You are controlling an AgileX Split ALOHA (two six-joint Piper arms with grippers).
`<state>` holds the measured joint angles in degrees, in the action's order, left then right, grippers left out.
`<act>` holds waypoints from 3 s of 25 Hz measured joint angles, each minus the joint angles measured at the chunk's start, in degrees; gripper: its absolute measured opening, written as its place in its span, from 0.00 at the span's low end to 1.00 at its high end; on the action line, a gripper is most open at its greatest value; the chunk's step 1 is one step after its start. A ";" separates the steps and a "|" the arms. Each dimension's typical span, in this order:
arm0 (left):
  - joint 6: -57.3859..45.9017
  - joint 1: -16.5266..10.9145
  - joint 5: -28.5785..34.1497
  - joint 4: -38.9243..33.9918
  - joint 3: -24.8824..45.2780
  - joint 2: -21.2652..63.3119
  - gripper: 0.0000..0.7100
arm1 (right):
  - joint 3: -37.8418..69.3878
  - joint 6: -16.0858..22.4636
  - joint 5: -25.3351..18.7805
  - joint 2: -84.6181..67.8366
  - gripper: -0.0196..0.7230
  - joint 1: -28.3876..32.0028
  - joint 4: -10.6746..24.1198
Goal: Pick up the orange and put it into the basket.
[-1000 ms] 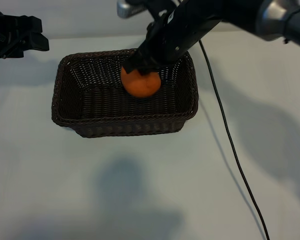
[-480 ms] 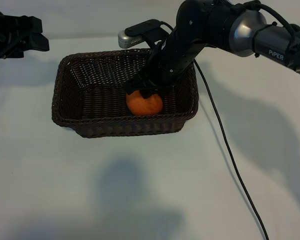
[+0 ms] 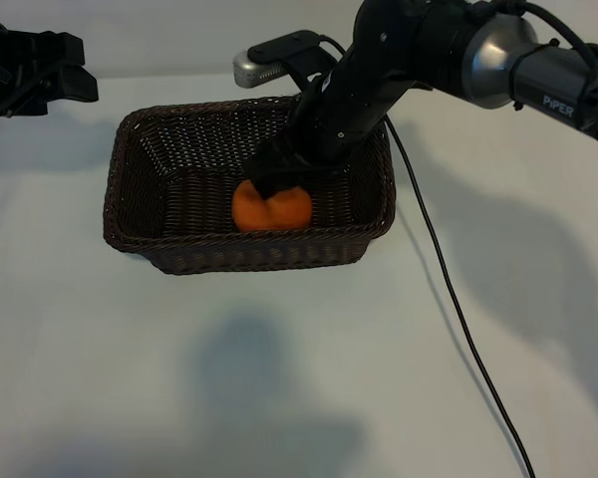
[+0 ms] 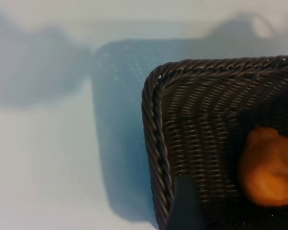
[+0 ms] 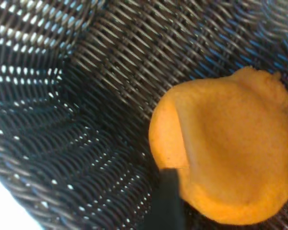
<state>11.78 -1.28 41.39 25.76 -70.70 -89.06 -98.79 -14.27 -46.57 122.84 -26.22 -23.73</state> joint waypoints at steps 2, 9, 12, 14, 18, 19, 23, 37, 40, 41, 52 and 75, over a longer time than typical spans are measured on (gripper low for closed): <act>0.00 0.00 0.00 0.00 0.00 0.00 0.83 | -0.21 0.00 -0.17 -0.88 0.96 0.00 -0.04; 0.00 0.00 0.00 0.00 0.00 0.00 0.83 | -6.99 0.00 -8.72 -1.95 0.89 -0.03 0.17; 0.00 0.00 0.00 0.00 0.00 0.00 0.83 | -10.93 0.00 -14.14 -1.95 0.85 -0.03 1.47; 0.00 0.00 0.00 -0.06 0.00 0.00 0.83 | -13.76 0.06 -17.35 -1.95 0.84 -0.03 3.00; 0.00 0.00 0.00 -0.06 0.00 0.00 0.83 | -18.44 0.47 -22.27 -1.95 0.84 -0.03 7.07; 0.00 0.00 0.00 -0.06 0.00 0.00 0.83 | -19.33 0.69 -22.77 -2.00 0.84 -0.03 7.90; 0.00 0.00 0.00 -0.06 0.00 0.00 0.83 | -21.24 1.15 -23.23 -2.06 0.84 -0.03 10.50; 1.08 0.00 0.00 -0.06 0.00 0.00 0.83 | -21.64 3.07 -23.48 -6.83 0.84 3.51 13.91; 1.12 0.00 0.00 -0.06 0.00 0.00 0.83 | -21.64 3.18 -23.48 -6.82 0.83 3.94 13.58; 1.12 0.00 0.00 -0.06 0.00 0.00 0.83 | -21.64 3.23 -23.43 -6.82 0.84 3.94 13.29; 1.30 0.00 -0.05 1.10 0.00 0.00 0.83 | -21.59 3.23 -23.43 -5.77 0.84 3.94 10.60; 9.00 0.00 0.17 10.93 0.00 -2.40 0.83 | -21.41 3.29 -23.42 -1.52 0.80 3.94 9.00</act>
<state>20.79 -1.28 41.56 36.69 -70.70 -91.46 -120.20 -10.98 -69.99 121.32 -22.28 -14.73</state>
